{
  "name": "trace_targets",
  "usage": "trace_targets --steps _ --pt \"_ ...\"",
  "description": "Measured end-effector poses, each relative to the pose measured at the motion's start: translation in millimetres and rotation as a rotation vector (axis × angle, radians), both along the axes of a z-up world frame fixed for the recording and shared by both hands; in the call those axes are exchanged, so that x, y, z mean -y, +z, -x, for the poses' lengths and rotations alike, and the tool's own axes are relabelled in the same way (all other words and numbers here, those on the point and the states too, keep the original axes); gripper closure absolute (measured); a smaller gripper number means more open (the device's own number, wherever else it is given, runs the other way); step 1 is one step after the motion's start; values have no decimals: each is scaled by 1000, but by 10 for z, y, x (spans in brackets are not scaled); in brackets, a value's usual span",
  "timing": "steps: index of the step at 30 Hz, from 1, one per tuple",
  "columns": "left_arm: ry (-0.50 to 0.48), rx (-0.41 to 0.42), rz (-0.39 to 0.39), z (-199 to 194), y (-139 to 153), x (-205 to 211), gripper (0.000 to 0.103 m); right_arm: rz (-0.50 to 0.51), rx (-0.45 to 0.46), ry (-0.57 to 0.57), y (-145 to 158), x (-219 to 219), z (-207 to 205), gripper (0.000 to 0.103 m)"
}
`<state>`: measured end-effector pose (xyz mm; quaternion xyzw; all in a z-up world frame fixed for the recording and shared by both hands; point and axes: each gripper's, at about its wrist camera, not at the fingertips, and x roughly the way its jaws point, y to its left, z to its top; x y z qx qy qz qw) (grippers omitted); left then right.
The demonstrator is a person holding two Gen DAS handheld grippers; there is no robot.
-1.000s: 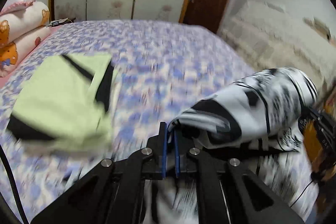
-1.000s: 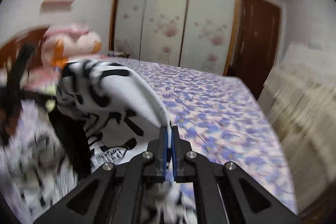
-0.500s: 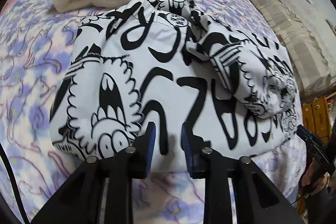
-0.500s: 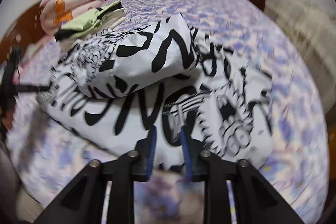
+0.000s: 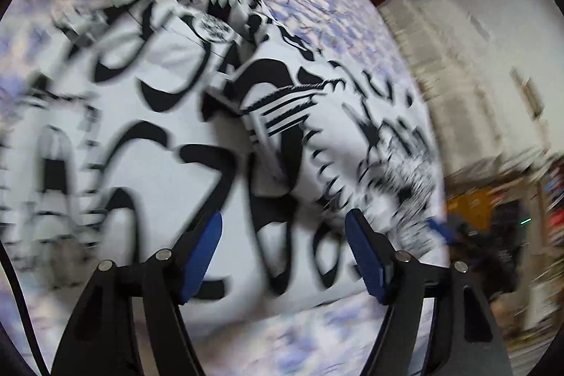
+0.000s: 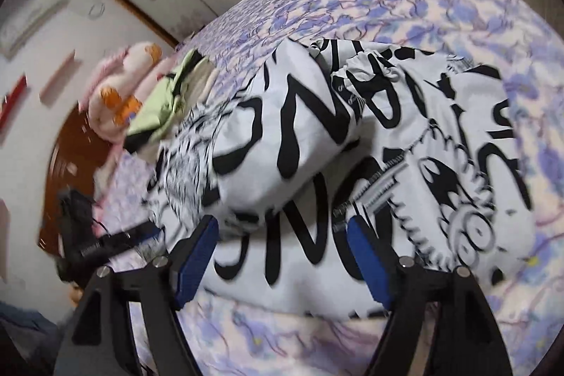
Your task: Fold large clothes
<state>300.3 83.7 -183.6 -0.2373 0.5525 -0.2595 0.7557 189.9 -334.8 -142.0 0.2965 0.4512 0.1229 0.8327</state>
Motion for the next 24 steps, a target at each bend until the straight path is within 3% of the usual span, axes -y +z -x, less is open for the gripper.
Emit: trace_targets --steps 2,6,10,11,12,13,14,19,22,24 --pt "31 -27 72 -121 -111 39 32 -64 -16 -14 -78 15 -137 27" --pt "72 -44 144 -317 -213 128 32 -144 -32 -24 -203 -19 -367 27" --pt "75 -45 226 -513 -137 284 34 -205 -39 -28 -265 -88 -561 30" --pt "77 -31 224 -553 -76 346 50 -195 -35 -28 -241 -111 -620 38" --pt "75 -16 219 -589 -11 379 63 -180 -37 -20 -212 -124 -676 67" --pt "69 -7 212 -627 62 417 86 -167 -31 -3 -146 -154 -745 98" --pt "62 -18 180 -674 145 459 94 -165 -19 3 -62 -169 -783 98" --pt "42 24 146 -590 522 365 95 -320 78 22 293 -173 -542 99" --pt "30 12 71 -452 437 174 95 -318 58 18 123 -177 -230 99" --pt "13 -23 -76 -343 148 98 96 -257 -26 4 -236 -197 -55 100"
